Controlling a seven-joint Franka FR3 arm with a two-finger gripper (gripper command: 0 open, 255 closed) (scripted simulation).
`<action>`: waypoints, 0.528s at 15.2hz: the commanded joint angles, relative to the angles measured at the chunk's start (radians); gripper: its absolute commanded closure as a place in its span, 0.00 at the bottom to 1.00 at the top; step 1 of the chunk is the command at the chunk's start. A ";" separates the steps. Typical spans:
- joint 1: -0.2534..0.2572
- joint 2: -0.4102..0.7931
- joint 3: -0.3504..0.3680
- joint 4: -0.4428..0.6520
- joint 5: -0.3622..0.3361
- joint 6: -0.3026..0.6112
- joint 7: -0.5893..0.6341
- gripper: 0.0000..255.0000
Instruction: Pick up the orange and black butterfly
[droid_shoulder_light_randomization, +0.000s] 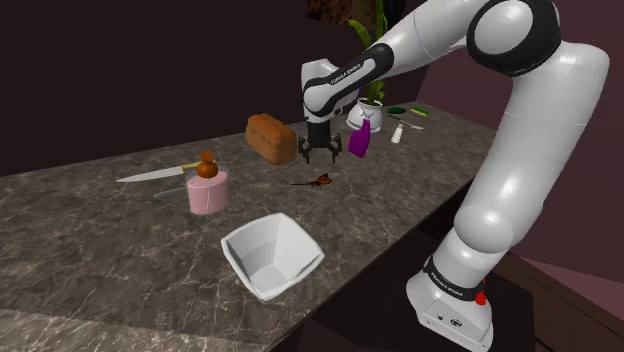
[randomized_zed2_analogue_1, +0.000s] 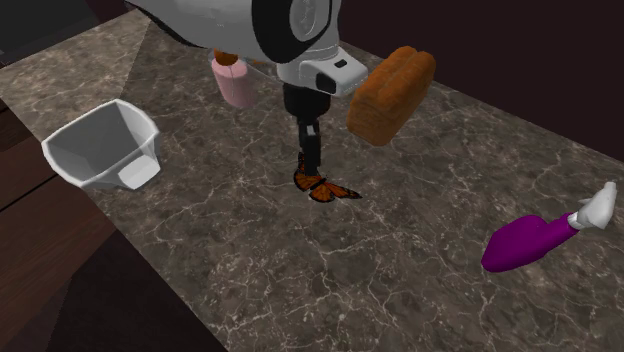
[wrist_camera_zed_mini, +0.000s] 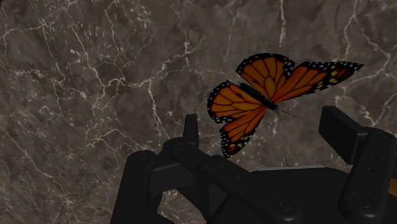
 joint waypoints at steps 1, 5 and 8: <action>-0.003 0.069 -0.017 0.045 -0.024 0.006 0.060 0.00; -0.012 0.197 -0.062 0.136 -0.057 0.011 0.152 0.00; -0.017 0.264 -0.088 0.187 -0.068 0.011 0.197 0.00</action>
